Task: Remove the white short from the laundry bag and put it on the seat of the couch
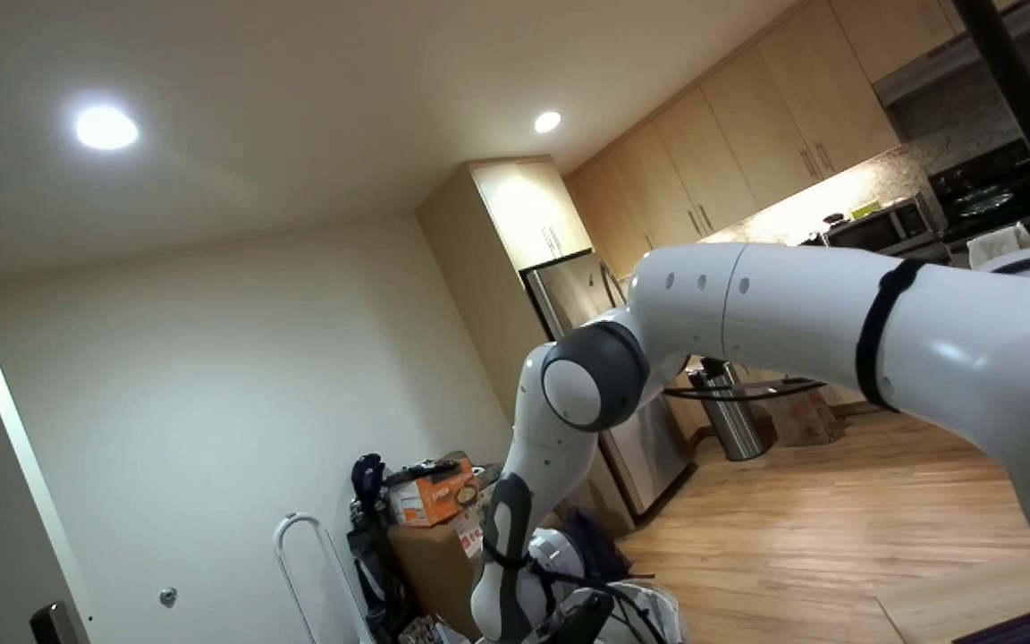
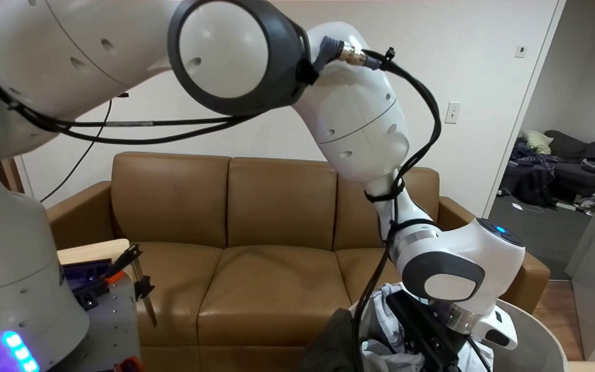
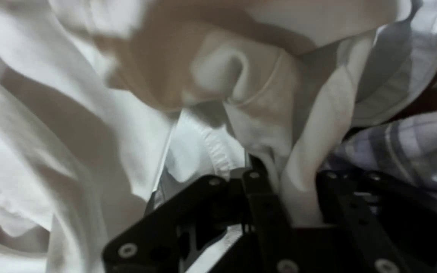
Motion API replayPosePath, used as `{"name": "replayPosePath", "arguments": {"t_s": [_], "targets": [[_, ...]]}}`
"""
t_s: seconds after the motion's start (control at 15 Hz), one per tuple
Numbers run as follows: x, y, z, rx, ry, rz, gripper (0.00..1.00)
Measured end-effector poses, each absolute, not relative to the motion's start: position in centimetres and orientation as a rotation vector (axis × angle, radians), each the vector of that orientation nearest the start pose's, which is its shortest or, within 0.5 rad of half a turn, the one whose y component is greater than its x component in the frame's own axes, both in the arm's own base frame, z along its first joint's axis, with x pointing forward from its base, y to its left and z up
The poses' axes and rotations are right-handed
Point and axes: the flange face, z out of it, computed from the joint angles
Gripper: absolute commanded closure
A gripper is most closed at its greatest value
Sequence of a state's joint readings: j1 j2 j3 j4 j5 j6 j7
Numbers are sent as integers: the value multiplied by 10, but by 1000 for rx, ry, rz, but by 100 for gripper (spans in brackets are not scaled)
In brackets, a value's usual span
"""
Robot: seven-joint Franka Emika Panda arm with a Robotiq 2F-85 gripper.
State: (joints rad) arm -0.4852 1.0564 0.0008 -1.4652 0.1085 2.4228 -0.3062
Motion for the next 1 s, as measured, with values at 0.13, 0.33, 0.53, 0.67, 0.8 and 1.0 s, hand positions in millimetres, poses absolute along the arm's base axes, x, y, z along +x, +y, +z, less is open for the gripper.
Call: {"name": "replayPosePath", "arguments": {"t_s": [0.13, 0.33, 0.53, 0.67, 0.8, 1.0], "targets": [[602, -325, 40, -3007, 382, 84, 94], [602, -336, 52, -3014, 334, 51, 93], [602, -350, 83, -3036, 309, 1, 93], [599, -359, 116, -3064, 301, -50, 93], [595, -366, 156, -3097, 290, -133, 93], [585, -363, 217, -3163, 221, -314, 89]]}}
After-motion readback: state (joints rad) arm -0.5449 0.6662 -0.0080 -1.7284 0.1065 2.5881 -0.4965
